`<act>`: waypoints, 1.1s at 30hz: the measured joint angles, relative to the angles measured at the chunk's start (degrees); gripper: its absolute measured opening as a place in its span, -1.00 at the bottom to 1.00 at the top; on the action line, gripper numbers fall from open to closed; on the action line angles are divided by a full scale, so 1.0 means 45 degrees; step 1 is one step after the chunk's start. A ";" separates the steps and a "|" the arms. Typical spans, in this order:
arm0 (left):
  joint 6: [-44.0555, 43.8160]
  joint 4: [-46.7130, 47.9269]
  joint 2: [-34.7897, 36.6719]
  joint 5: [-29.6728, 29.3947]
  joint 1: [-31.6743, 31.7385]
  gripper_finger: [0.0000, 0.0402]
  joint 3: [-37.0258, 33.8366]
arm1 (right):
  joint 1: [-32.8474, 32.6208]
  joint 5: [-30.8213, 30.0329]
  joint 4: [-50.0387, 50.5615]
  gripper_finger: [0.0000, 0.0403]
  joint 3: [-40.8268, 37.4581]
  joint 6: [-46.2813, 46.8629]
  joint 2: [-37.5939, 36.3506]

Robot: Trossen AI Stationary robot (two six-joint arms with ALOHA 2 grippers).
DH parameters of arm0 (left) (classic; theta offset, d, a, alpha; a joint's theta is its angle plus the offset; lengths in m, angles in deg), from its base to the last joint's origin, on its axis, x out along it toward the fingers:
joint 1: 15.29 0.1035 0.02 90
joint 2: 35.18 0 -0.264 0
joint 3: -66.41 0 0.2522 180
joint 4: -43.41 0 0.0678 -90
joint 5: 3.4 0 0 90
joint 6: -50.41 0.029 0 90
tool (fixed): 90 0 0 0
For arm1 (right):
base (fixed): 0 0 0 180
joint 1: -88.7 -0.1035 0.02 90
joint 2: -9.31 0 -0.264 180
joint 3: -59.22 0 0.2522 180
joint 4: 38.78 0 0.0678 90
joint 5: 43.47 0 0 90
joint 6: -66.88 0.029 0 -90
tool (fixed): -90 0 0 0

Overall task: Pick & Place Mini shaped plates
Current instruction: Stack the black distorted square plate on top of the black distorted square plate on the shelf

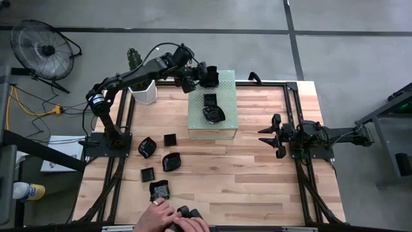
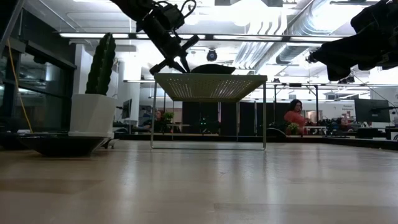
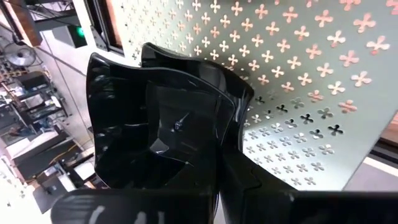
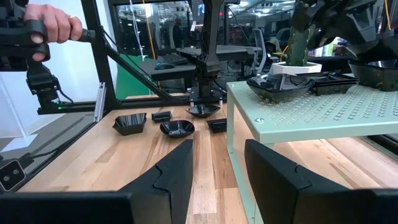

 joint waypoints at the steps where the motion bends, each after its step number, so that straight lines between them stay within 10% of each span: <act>1: 0.0000 -0.0012 -0.0005 0.0000 0.0000 -1.00 0.0000 | 0.0001 0.0003 -0.0003 -0.30 -0.0003 0.0000 -0.0001; 33: -0.0096 -0.0017 -0.0319 -0.1152 -0.0104 -0.38 -0.0005 | -0.0002 0.0005 -0.0003 -0.30 -0.0003 0.0000 0.0002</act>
